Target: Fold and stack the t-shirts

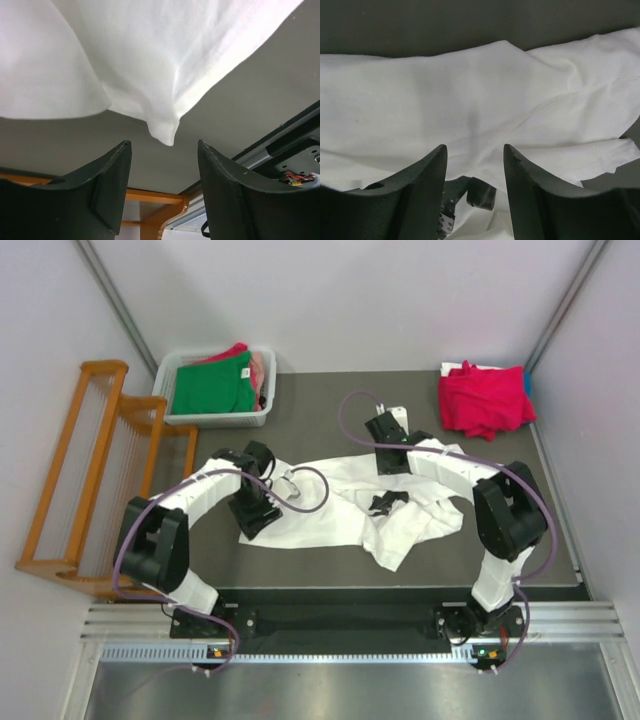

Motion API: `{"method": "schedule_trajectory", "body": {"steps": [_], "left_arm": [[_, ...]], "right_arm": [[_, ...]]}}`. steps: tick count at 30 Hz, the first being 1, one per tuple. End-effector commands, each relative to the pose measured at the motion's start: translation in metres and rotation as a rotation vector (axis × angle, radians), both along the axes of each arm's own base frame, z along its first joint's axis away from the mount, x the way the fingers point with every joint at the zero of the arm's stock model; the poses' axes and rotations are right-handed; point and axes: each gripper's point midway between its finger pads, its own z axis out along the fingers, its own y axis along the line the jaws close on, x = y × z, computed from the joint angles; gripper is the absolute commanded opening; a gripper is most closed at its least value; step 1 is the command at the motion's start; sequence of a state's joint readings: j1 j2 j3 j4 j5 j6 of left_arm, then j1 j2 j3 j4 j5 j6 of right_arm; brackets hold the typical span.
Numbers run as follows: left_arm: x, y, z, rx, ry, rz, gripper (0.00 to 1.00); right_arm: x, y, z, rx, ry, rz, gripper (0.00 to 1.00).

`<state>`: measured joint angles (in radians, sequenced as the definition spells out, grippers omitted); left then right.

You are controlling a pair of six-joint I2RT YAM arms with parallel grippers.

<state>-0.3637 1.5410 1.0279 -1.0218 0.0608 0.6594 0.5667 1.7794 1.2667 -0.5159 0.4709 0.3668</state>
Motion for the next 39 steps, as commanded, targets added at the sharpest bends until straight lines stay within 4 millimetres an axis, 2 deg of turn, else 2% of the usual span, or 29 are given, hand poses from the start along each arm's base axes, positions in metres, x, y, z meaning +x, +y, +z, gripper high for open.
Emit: {"method": "schedule_trajectory", "body": {"steps": [1, 2, 4, 6, 9, 12, 14, 15, 17, 20, 21, 24, 26, 27, 29, 30, 32, 33, 36, 39], "left_arm": [[0.017, -0.013, -0.014, -0.031, -0.004, 0.020, 0.64], [0.020, -0.011, -0.019, -0.012, -0.007, 0.029, 0.69], [0.022, -0.010, -0.029, 0.004, 0.003, 0.034, 0.69], [0.024, -0.014, -0.029, -0.014, 0.004, 0.038, 0.70], [0.036, -0.024, -0.017, -0.059, -0.026, 0.043, 0.70], [0.055, -0.036, 0.006, -0.124, -0.085, 0.062, 0.70], [0.073, -0.043, 0.025, -0.162, -0.144, 0.086, 0.70], [0.078, -0.046, 0.032, -0.181, -0.160, 0.092, 0.70], [0.092, -0.053, 0.052, -0.228, -0.223, 0.119, 0.70], [0.122, -0.055, 0.082, -0.282, -0.389, 0.190, 0.71], [0.142, -0.055, 0.099, -0.322, -0.503, 0.233, 0.71], [0.163, -0.047, 0.087, -0.295, -0.610, 0.284, 0.72], [0.164, -0.032, 0.060, -0.205, -0.599, 0.323, 0.72], [0.166, -0.029, 0.040, -0.167, -0.562, 0.340, 0.72], [0.169, -0.024, 0.022, -0.127, -0.519, 0.360, 0.71], [0.170, -0.021, 0.002, -0.101, -0.469, 0.376, 0.70], [0.177, -0.021, -0.009, -0.075, -0.447, 0.382, 0.69], [0.177, -0.018, -0.025, -0.045, -0.416, 0.382, 0.69], [0.180, -0.019, -0.040, -0.026, -0.382, 0.380, 0.68], [0.179, -0.020, -0.046, -0.023, -0.359, 0.378, 0.68]], "right_arm": [[0.022, 0.015, 0.005, 0.047, -0.031, 0.007, 0.49], [0.024, 0.016, 0.005, 0.050, -0.033, 0.008, 0.49], [0.029, 0.020, 0.001, 0.044, -0.029, 0.014, 0.50], [0.037, 0.024, -0.004, 0.045, -0.020, 0.019, 0.50], [0.046, 0.030, -0.013, 0.052, -0.006, 0.025, 0.50], [0.054, 0.037, -0.027, 0.049, 0.010, 0.032, 0.49], [0.062, 0.040, -0.029, 0.050, 0.005, 0.032, 0.49], [0.063, 0.039, -0.037, 0.048, 0.024, 0.029, 0.49], [0.063, 0.040, -0.041, 0.048, 0.032, 0.028, 0.48], [0.060, 0.041, -0.039, 0.062, 0.029, 0.031, 0.48], [0.060, 0.040, -0.038, 0.064, 0.026, 0.031, 0.48], [0.056, 0.038, -0.036, 0.064, 0.026, 0.033, 0.48], [0.053, 0.037, -0.036, 0.067, 0.027, 0.032, 0.48], [0.051, 0.036, -0.037, 0.067, 0.030, 0.033, 0.48], [0.048, 0.035, -0.035, 0.074, 0.027, 0.028, 0.48], [0.047, 0.034, -0.035, 0.074, 0.025, 0.027, 0.48], [0.045, 0.032, -0.034, 0.070, 0.025, 0.024, 0.48], [0.044, 0.031, -0.034, 0.068, 0.026, 0.022, 0.48], [0.042, 0.030, -0.031, 0.071, 0.022, 0.021, 0.47], [0.040, 0.029, -0.027, 0.076, 0.015, 0.020, 0.47]]}}
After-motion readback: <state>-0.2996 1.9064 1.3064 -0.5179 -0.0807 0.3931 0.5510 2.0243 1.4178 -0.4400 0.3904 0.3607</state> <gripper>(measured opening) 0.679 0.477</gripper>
